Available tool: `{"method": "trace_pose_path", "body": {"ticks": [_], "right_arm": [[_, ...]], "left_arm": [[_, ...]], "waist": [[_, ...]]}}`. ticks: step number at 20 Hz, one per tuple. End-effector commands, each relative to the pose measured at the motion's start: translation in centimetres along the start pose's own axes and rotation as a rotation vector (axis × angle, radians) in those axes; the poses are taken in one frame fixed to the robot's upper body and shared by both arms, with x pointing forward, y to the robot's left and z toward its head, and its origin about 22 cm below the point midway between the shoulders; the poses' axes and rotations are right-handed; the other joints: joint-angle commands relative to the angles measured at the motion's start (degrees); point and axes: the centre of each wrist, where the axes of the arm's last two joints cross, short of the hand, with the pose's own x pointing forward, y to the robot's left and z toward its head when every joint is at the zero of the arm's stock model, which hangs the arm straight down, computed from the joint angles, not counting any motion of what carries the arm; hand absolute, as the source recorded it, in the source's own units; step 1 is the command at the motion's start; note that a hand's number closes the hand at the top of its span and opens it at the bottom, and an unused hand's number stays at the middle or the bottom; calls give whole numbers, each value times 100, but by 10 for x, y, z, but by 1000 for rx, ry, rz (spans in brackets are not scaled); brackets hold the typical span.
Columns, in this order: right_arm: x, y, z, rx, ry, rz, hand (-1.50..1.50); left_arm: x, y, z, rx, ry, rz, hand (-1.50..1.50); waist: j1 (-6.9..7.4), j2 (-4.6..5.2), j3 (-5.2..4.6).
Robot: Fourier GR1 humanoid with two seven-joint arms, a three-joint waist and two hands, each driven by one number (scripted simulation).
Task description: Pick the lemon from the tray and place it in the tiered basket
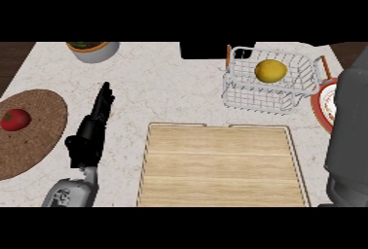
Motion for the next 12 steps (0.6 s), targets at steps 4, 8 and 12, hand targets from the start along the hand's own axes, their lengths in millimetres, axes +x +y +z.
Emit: {"method": "trace_pose_path", "body": {"ticks": [4,8,12], "right_arm": [[-73,-70,6,-117,145,-206,-150],[-116,-112,35,-118,126,-265,-150],[-177,-144,56,-124,111,-263,-150]], "left_arm": [[-1,13,2,36,21,-6,0],[9,19,-6,54,1,-5,0],[3,1,6,50,18,11,0]], "waist": [[-186,-49,7],[-248,-62,6],[-271,-53,15]]}}
